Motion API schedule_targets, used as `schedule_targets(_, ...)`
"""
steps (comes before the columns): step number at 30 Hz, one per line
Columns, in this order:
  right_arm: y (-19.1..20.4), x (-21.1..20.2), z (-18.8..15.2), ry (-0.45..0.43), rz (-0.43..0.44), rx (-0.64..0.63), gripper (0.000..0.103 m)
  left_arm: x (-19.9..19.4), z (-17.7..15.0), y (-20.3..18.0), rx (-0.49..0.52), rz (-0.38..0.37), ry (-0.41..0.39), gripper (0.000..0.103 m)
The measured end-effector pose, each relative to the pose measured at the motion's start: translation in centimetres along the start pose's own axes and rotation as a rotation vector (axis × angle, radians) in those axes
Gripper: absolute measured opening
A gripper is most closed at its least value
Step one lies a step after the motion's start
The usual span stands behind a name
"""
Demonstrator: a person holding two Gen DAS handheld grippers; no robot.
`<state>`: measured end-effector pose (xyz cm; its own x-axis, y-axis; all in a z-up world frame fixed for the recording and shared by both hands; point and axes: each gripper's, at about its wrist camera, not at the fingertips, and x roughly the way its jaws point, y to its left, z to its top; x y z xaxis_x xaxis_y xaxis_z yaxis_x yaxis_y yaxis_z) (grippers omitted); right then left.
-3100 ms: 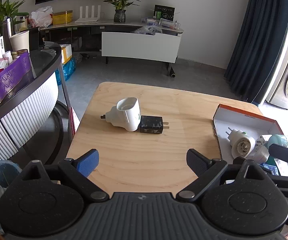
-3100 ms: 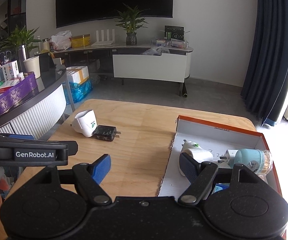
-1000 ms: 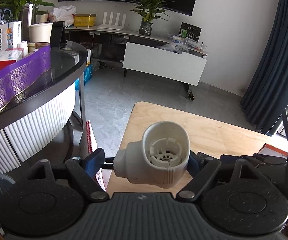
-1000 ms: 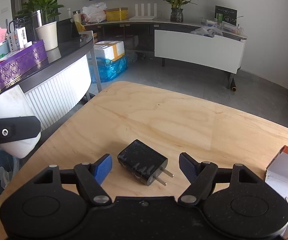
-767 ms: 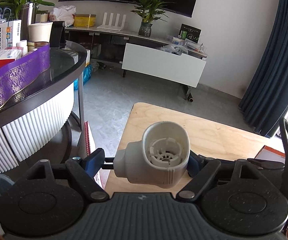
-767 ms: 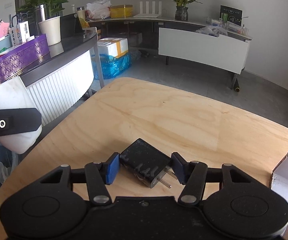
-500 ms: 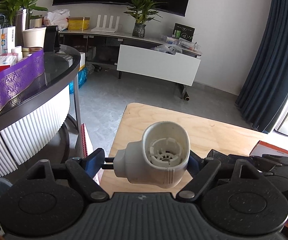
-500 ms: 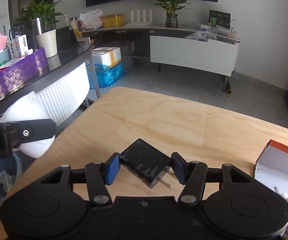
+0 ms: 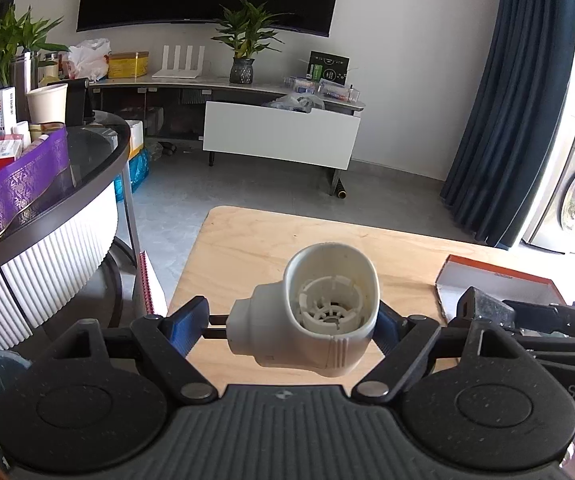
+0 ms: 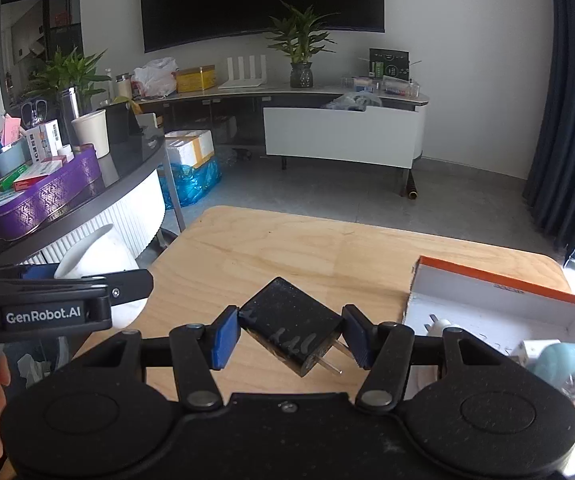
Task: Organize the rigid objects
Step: 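Carry the white adapter and black charger in both tools over the open box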
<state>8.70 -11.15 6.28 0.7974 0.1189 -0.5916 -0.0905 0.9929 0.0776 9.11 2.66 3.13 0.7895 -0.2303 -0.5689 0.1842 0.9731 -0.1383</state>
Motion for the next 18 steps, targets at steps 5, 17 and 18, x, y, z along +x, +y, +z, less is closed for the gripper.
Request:
schedule_targets(5,-0.8,-3.5,-1.6,-0.015,-0.026,0.021,0.068,-1.4,-0.8,-1.8,0.007,-0.033,0.000,0.085)
schedule_targets(17,-2.8,-8.8,-4.0,-0.056,-0.067,0.063,0.068,-3.4,-1.8,-4.3,0.049,-0.052,-0.017,0.085)
schedule_targets(18,-2.9,-9.1,-4.2,-0.059,-0.070,0.062,0.068,-3.5,-1.8,-4.5,0.052,-0.054,-0.017,0.085)
